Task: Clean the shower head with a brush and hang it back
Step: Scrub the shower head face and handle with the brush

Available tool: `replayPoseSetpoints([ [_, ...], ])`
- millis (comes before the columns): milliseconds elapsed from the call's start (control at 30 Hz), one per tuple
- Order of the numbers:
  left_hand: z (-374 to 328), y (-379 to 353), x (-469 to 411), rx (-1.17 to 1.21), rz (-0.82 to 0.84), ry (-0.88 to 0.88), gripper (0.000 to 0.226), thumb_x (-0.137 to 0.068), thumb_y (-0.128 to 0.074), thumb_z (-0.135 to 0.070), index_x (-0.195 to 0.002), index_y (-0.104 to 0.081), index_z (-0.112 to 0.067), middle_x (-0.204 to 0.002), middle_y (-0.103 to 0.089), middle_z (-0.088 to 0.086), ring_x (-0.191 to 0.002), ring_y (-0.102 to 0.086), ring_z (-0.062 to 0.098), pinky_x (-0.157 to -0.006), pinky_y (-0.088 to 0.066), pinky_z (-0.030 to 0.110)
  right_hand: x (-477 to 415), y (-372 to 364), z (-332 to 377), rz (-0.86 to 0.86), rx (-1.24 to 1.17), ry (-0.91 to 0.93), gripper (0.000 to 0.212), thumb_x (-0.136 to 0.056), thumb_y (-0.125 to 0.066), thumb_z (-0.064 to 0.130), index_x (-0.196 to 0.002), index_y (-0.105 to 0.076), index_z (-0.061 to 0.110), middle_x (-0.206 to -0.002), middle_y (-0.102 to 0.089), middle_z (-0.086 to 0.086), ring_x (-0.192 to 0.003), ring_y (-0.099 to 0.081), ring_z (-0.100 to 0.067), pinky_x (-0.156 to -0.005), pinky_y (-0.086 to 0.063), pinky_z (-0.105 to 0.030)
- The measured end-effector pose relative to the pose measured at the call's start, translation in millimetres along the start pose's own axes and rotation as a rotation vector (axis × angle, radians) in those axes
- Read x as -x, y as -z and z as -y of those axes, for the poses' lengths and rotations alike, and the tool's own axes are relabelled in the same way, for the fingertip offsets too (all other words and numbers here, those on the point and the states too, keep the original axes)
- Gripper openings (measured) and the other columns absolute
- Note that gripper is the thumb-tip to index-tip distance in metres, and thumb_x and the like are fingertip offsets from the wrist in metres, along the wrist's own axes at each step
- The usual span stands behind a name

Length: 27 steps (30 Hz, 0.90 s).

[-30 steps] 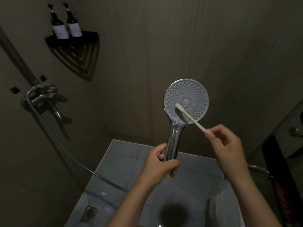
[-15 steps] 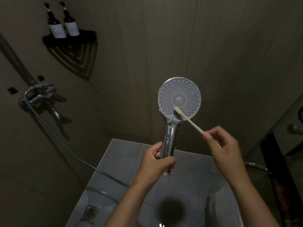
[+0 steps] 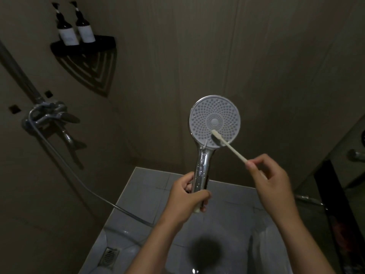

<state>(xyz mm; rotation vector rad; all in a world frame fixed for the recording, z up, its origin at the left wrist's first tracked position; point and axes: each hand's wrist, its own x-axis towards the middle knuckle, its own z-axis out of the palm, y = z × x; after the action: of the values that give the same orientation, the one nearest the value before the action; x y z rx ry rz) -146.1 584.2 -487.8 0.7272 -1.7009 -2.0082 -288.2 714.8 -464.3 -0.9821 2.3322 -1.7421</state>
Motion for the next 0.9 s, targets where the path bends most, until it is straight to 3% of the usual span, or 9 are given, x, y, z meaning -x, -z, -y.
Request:
replayPoseSetpoints([
  [200, 3, -1, 1, -0.018, 0.017, 0.001, 0.033, -0.066, -0.065, 0.002, -0.099, -0.06, 0.002, -0.06, -0.057, 0.005, -0.048, -0.052, 0.014, -0.045, -0.047, 0.025, -24, 22, 15, -0.273, -0.045, -0.011, 0.014, -0.094, -0.053, 0.019, -0.082, -0.055, 0.012, -0.054, -0.041, -0.003, -0.044, -0.034, -0.005, -0.041, -0.025, -0.017],
  [367, 6, -6, 0, -0.06, 0.062, 0.009, 0.034, -0.065, -0.066, 0.001, -0.099, -0.06, 0.001, -0.06, -0.057, 0.001, -0.05, -0.054, 0.013, -0.046, -0.047, 0.025, -40, 17, 35, -0.234, -0.102, 0.037, 0.016, -0.094, -0.054, 0.019, -0.078, -0.053, 0.018, -0.052, -0.04, -0.003, -0.041, -0.032, -0.005, -0.039, -0.023, -0.018],
  [467, 5, -8, 0, -0.092, 0.094, 0.0, 0.03, -0.071, -0.066, 0.008, -0.099, -0.061, -0.001, -0.062, -0.058, 0.0, -0.052, -0.055, 0.014, -0.047, -0.05, 0.026, -35, 4, 40, -0.145, -0.133, 0.047, 0.02, -0.093, -0.055, 0.018, -0.073, -0.052, 0.018, -0.046, -0.042, 0.008, -0.038, -0.035, -0.003, -0.037, -0.021, -0.013],
  [600, 3, -9, 0, -0.072, 0.081, 0.005, 0.033, -0.064, -0.065, 0.0, -0.097, -0.062, 0.0, -0.059, -0.058, 0.0, -0.049, -0.053, 0.014, -0.045, -0.048, 0.025, -26, -12, 39, -0.025, -0.067, 0.075, 0.019, -0.091, -0.059, 0.019, -0.072, -0.056, 0.019, -0.057, -0.055, 0.01, -0.052, -0.045, -0.001, -0.046, -0.031, -0.016],
  [733, 5, -6, 1, -0.077, 0.084, 0.012, 0.033, -0.064, -0.066, 0.0, -0.097, -0.064, -0.003, -0.061, -0.06, -0.001, -0.05, -0.054, 0.014, -0.045, -0.048, 0.024, -35, -2, 33, -0.163, -0.031, 0.063, 0.017, -0.092, -0.057, 0.021, -0.077, -0.056, 0.015, -0.063, -0.053, 0.007, -0.052, -0.046, 0.002, -0.046, -0.033, -0.014],
  [900, 6, -8, 1, -0.045, 0.08, 0.013, 0.035, -0.064, -0.067, -0.002, -0.1, -0.062, -0.002, -0.064, -0.06, 0.005, -0.053, -0.054, 0.017, -0.046, -0.048, 0.025, -36, 9, 25, -0.327, -0.013, 0.045, 0.016, -0.093, -0.055, 0.022, -0.079, -0.054, 0.015, -0.057, -0.048, 0.01, -0.049, -0.042, -0.001, -0.049, -0.031, -0.019],
])
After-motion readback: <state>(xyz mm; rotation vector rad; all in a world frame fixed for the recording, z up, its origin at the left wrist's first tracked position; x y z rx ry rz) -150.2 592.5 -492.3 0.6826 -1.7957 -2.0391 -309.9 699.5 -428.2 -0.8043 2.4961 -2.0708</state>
